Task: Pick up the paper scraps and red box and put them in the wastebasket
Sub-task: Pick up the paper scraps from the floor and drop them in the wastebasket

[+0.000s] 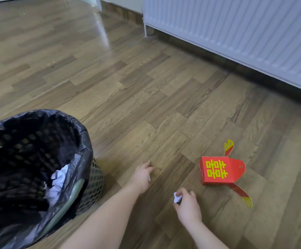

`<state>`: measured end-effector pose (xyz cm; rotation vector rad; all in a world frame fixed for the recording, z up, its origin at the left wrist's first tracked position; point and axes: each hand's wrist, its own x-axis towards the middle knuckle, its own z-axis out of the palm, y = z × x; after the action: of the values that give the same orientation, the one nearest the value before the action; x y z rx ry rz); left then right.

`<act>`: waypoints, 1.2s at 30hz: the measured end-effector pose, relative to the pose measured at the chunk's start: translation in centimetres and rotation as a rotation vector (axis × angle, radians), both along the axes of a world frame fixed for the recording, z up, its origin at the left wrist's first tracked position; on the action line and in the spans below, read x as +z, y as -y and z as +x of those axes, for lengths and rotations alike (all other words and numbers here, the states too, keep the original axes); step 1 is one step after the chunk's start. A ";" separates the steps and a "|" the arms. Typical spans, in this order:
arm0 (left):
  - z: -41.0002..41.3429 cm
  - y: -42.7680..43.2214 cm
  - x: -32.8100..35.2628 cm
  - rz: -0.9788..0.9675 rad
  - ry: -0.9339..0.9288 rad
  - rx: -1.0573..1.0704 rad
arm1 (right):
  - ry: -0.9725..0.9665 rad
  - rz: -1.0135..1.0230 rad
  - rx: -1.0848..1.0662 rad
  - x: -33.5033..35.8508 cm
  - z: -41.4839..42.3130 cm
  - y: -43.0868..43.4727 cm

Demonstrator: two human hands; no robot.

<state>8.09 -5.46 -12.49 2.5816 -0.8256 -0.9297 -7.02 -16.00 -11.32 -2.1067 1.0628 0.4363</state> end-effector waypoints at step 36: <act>-3.5 0.4 0.4 0.183 0.124 -0.078 | 0.216 0.064 -0.115 0.7 -0.3 0.1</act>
<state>4.57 -5.87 -12.14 2.8068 -0.9192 -0.9136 -7.34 -16.07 -10.58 -1.9742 1.0228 0.1793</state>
